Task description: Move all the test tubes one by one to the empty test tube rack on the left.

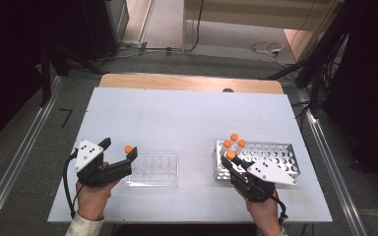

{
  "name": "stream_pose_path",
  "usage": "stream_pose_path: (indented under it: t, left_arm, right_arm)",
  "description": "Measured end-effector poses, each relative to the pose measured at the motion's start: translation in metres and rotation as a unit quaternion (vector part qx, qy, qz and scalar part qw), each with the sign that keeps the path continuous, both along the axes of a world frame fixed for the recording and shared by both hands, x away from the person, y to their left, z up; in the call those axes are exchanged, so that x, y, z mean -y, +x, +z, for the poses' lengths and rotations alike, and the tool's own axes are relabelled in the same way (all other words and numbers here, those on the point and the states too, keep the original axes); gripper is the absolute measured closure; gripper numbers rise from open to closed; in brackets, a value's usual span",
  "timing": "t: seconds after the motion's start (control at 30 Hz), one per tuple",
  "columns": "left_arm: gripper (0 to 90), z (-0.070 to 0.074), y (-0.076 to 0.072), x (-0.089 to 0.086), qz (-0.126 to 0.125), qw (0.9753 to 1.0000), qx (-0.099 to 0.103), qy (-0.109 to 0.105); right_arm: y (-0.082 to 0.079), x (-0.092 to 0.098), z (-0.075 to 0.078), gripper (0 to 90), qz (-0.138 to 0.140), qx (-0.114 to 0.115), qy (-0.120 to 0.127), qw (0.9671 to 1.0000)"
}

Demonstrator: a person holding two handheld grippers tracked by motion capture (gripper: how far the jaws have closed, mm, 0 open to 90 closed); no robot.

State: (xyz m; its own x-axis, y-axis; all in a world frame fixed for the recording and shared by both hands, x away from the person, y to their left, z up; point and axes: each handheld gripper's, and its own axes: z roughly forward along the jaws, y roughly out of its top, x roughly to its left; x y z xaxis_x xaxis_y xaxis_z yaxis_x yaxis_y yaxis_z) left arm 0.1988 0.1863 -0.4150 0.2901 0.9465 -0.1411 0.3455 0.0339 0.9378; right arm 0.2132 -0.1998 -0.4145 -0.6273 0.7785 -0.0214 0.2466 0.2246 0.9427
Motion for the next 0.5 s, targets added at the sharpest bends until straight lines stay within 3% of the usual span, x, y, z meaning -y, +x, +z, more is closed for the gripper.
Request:
stream_pose_path:
  t: [0.5]
  left_arm:
    - [12.5,0.003,-0.003,0.007,-0.018,0.9998,-0.001,0.002]
  right_arm:
    - [-0.005,-0.011,-0.002,71.4,0.022,-0.005,-0.003,0.9997]
